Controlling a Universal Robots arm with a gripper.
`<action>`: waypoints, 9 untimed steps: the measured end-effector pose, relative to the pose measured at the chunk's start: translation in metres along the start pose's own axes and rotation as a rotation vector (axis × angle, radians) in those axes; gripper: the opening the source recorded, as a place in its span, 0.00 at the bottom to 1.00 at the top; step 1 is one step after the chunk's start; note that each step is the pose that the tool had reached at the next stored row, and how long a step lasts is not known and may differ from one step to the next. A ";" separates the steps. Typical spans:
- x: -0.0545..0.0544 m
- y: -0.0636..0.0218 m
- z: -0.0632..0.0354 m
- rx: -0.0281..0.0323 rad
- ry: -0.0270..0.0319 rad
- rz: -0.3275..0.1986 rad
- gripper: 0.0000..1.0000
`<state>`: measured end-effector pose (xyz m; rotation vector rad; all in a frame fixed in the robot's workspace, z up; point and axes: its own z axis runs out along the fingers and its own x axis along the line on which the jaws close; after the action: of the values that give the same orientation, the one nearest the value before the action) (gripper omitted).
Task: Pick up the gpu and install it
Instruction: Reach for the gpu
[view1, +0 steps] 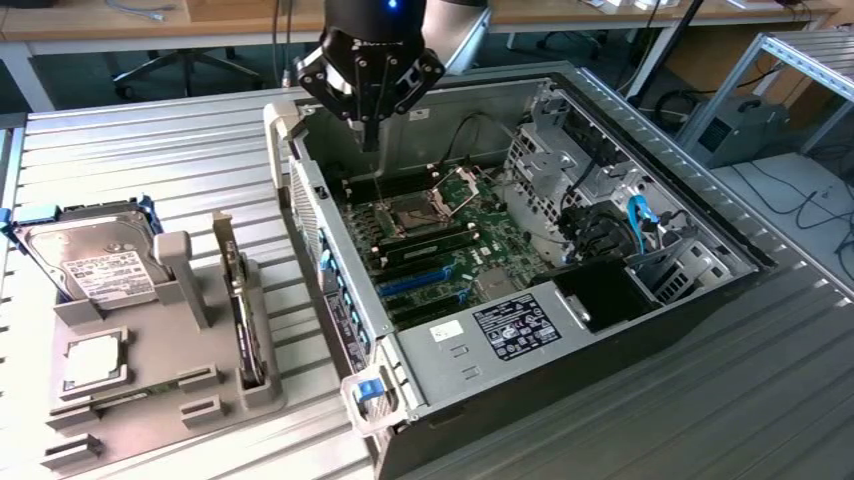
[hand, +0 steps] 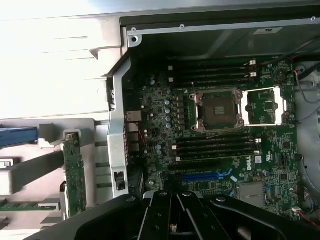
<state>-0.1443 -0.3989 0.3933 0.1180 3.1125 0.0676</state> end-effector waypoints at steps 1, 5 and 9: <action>0.001 0.0000 0.0000 0.0000 0.0000 0.000 0.11; 0.004 -0.0003 -0.0001 0.0001 0.0000 0.000 0.11; 0.010 -0.0007 -0.0003 0.0000 0.0000 0.000 0.11</action>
<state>-0.1541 -0.3989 0.3933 0.1180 3.1125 0.0676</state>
